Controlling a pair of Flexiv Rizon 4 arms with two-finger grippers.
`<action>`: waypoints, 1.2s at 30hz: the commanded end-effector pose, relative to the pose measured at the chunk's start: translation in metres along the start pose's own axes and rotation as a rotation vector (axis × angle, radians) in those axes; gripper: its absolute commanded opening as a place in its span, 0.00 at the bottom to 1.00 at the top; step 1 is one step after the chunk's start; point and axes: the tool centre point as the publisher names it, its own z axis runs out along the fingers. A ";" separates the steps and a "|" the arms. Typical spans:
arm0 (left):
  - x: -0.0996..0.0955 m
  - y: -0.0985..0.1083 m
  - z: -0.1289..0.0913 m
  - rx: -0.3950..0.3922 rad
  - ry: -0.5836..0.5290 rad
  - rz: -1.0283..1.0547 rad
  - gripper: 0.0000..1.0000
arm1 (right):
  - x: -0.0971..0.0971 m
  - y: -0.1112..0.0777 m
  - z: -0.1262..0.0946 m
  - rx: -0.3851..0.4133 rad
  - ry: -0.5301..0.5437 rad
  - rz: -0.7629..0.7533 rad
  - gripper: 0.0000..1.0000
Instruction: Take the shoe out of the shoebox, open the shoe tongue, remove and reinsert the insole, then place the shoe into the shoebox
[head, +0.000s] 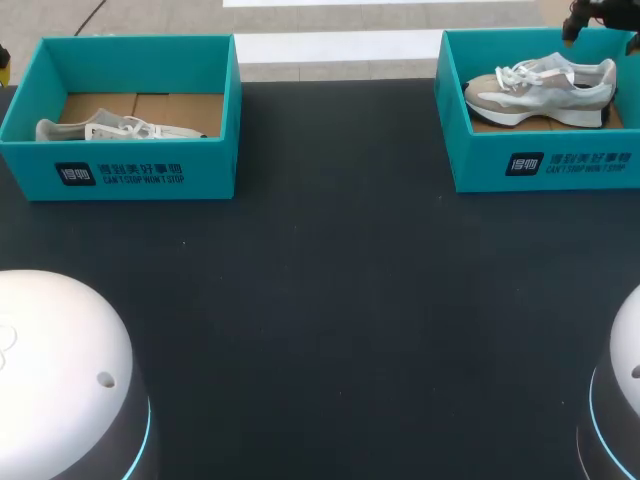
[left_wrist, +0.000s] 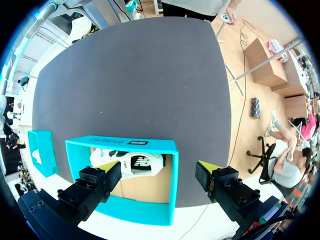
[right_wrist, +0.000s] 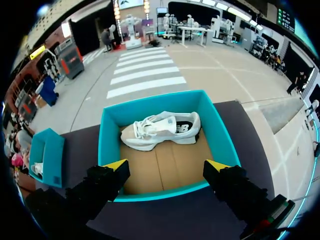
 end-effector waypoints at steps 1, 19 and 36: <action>0.000 -0.002 0.000 -0.004 0.003 0.000 1.00 | 0.000 -0.001 -0.001 0.000 0.000 0.000 1.00; 0.000 -0.002 0.000 -0.004 0.003 0.000 1.00 | -0.038 0.042 0.066 0.099 0.005 -0.036 1.00; 0.000 -0.002 0.000 -0.004 0.003 0.000 1.00 | -0.068 0.069 0.133 0.341 -0.062 -0.010 1.00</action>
